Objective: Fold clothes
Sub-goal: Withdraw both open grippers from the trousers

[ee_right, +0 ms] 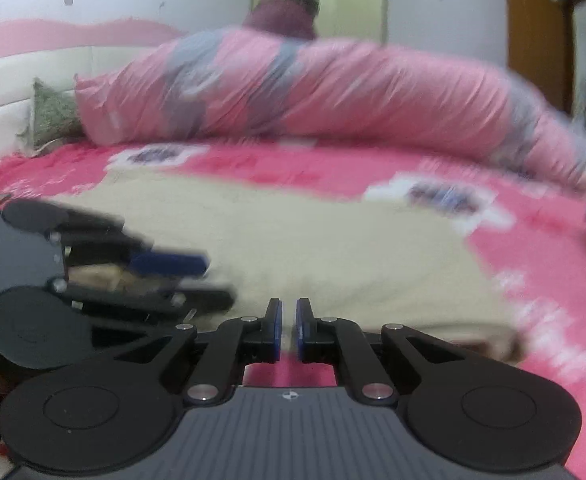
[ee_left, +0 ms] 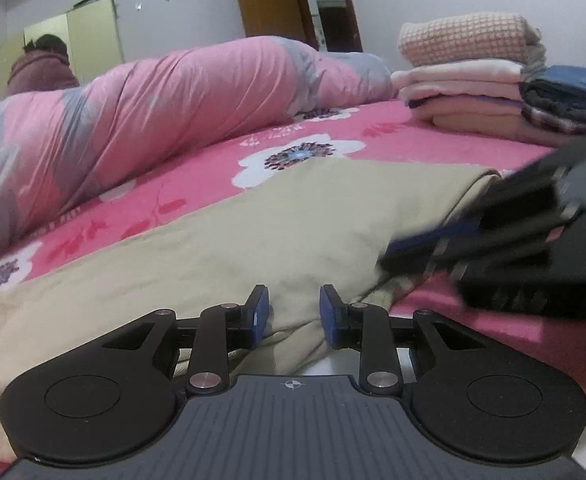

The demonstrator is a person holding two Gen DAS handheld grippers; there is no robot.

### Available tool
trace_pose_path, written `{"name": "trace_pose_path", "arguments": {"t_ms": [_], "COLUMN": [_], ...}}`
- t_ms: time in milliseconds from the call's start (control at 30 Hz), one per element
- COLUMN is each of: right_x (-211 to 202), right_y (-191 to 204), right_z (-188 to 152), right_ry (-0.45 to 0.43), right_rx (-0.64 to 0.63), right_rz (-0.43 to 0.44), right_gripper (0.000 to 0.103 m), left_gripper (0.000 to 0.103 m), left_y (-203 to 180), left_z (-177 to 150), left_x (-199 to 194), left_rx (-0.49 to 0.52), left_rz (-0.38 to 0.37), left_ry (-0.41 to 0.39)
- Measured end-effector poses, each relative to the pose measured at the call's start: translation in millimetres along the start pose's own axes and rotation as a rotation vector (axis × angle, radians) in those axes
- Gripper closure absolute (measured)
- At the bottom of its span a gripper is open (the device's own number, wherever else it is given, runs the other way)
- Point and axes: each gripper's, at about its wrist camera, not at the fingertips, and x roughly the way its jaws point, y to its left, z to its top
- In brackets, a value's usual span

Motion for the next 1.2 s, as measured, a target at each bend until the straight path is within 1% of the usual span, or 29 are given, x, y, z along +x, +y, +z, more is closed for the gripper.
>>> {"name": "trace_pose_path", "arguments": {"t_ms": [33, 133, 167, 200, 233, 300, 367, 433, 533, 633, 700, 900, 1033, 1133, 1200], "right_x": [-7, -3, 6, 12, 7, 2, -4, -11, -23, -28, -37, -3, -9, -20, -28], "right_y": [-1, -13, -18, -25, -34, -43, -44, -44, -44, -58, -66, -82, -102, -100, -96], "right_z": [3, -1, -10, -23, -29, -23, -22, -19, -15, -13, -5, -14, -19, 3, 20], "right_ry": [-0.030, 0.008, 0.067, 0.100, 0.070, 0.099, 0.109, 0.096, 0.029, -0.003, -0.063, 0.112, 0.117, 0.086, 0.013], "right_rx": [-0.014, -0.050, -0.085, -0.101, -0.043, 0.012, 0.017, 0.037, 0.043, 0.138, 0.193, 0.201, 0.329, 0.321, 0.336], "right_rz": [-0.041, -0.144, -0.198, -0.216, -0.186, -0.184, -0.207, -0.214, -0.210, -0.192, -0.174, -0.307, -0.311, -0.366, -0.356], "right_gripper": [0.096, 0.096, 0.097, 0.098, 0.099, 0.099, 0.099, 0.098, 0.097, 0.097, 0.097, 0.097, 0.095, 0.095, 0.095], "left_gripper": [0.075, 0.075, 0.075, 0.075, 0.075, 0.075, 0.075, 0.075, 0.075, 0.075, 0.075, 0.075, 0.074, 0.074, 0.074], "left_y": [1, 1, 1, 0, -1, -1, 0, 1, 1, 1, 2, 1, 1, 1, 1], "left_z": [0, -1, -2, -2, -3, -4, -4, -5, -5, -5, -5, -6, -6, -7, -6], "left_x": [0, 0, 0, 0, 0, -1, 0, 0, 0, -1, -1, -1, -1, -1, -1], "left_rx": [-0.007, -0.015, -0.013, -0.013, -0.014, -0.014, -0.019, -0.024, -0.028, -0.029, -0.029, -0.024, -0.024, -0.029, -0.031], "left_rz": [-0.003, -0.006, -0.007, -0.010, -0.010, -0.010, -0.013, -0.016, -0.018, -0.019, -0.019, -0.015, -0.016, -0.019, -0.020], "left_ry": [0.000, 0.001, -0.001, -0.003, -0.004, -0.007, -0.007, -0.008, -0.010, -0.010, -0.010, -0.013, -0.015, -0.016, -0.016]}}
